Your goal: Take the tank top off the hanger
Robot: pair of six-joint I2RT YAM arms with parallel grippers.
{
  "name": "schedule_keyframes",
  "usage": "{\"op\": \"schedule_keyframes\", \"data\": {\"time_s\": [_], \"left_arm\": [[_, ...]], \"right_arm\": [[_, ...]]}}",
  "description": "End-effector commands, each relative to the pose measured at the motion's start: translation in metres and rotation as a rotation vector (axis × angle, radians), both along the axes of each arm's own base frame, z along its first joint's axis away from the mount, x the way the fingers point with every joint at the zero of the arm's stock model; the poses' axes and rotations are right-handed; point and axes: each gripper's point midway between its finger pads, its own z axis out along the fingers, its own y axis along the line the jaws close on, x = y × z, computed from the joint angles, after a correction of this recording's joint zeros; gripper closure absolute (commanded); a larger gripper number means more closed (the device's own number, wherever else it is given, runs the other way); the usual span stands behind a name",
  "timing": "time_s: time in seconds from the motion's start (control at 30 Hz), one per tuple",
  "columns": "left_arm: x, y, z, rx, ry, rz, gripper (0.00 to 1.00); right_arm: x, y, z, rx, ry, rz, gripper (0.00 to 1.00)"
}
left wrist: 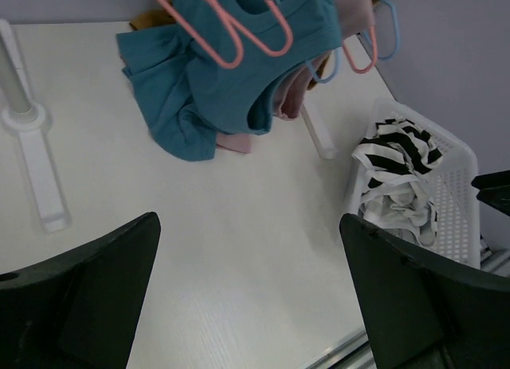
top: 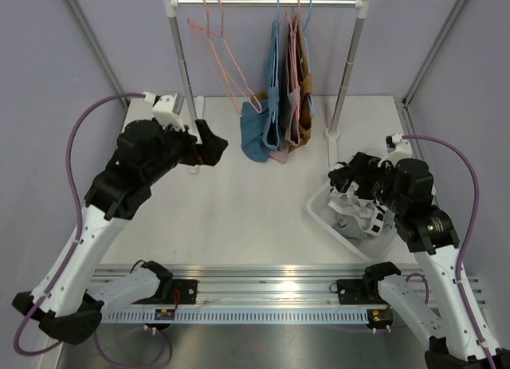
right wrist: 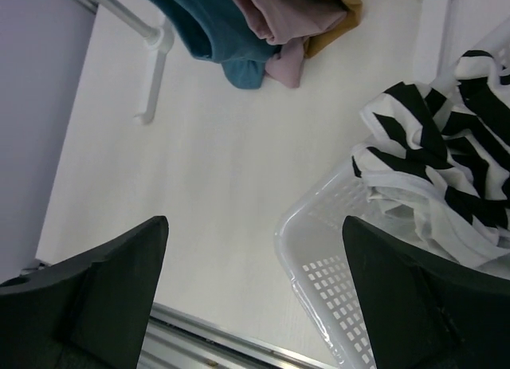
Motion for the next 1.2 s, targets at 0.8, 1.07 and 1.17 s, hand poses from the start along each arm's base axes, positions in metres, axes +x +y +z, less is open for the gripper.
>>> {"op": "schedule_keyframes", "data": {"time_s": [0.8,1.07,1.17], "left_arm": [[0.201,-0.141,0.077,0.115,-0.254,0.129,0.07],[0.239,-0.159,0.065,0.183,-0.292,0.138,0.38],[0.244,-0.159,0.062,0.180,-0.291,0.140,0.54]], "right_arm": [[-0.107,0.027,0.037,0.113,-0.059,0.313,0.09],[-0.111,0.033,0.025,0.139,-0.033,0.345,0.12],[-0.111,0.033,0.025,0.136,-0.025,0.347,0.12]]}}
